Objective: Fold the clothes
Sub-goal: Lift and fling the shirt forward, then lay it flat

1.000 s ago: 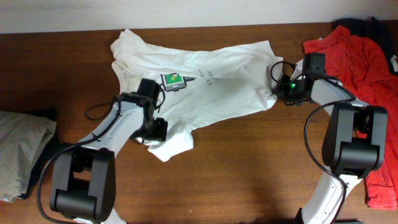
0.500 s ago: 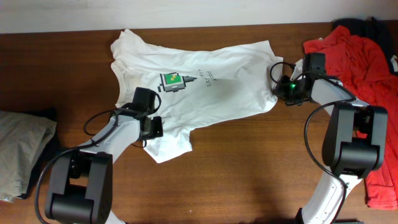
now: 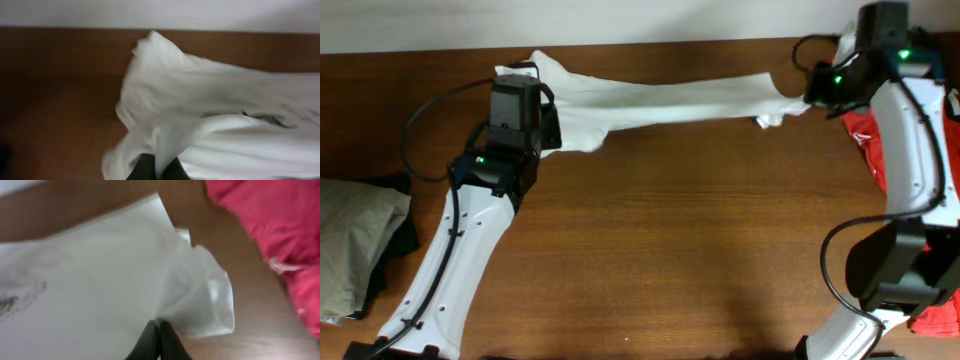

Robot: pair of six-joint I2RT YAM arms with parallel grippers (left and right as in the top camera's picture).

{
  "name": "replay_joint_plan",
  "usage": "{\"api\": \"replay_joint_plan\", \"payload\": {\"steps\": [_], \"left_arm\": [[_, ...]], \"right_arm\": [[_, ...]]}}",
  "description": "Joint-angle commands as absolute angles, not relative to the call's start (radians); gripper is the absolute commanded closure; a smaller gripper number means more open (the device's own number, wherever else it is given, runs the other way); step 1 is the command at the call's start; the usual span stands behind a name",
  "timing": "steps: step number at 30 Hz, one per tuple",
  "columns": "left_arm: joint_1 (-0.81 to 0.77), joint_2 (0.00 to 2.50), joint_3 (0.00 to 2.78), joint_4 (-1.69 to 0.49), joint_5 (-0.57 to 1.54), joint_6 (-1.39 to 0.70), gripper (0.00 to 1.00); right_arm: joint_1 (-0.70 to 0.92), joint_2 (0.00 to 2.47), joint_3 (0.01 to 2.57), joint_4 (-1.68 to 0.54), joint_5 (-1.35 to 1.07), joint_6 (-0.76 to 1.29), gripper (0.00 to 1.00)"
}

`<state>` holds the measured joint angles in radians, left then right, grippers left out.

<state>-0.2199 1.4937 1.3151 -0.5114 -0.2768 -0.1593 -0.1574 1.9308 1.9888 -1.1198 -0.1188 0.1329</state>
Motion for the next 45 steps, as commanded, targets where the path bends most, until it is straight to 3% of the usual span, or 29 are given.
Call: {"api": "replay_joint_plan", "payload": {"steps": [1,7,12,22,28,32,37,41,45], "left_arm": [[-0.217,1.467,1.417,-0.509,-0.341,-0.080,1.00],[-0.183,1.467,1.775,-0.550,-0.337,-0.004,1.00],[-0.180,1.438,1.974,-0.873,-0.338,-0.002,1.00],[-0.180,1.071,1.974,-1.092,-0.390,-0.014,1.00],[-0.180,1.012,1.974,-1.110,-0.398,-0.012,1.00],[-0.180,1.179,1.974,-1.083,-0.443,-0.002,1.00],[-0.180,1.654,1.974,-1.050,-0.387,-0.002,1.00],[-0.180,2.012,1.974,-0.941,-0.351,-0.003,1.00],[-0.150,2.165,1.974,-0.814,-0.343,-0.002,1.00]], "right_arm": [[-0.164,1.906,2.202,-1.235,-0.019,0.103,0.96],[-0.164,1.906,2.690,-1.495,0.021,0.104,0.96],[-0.164,1.875,2.930,-1.692,0.068,0.166,0.96],[-0.164,1.532,2.892,-1.699,0.054,0.213,0.96],[-0.164,1.426,2.670,-1.699,0.050,0.243,0.96],[-0.164,1.503,2.492,-1.698,0.050,0.253,0.96],[-0.164,1.783,2.414,-1.685,0.051,0.247,0.96],[-0.164,2.048,2.414,-1.563,0.049,0.229,0.96],[-0.152,2.277,2.414,-1.413,0.045,0.214,0.96]]}}
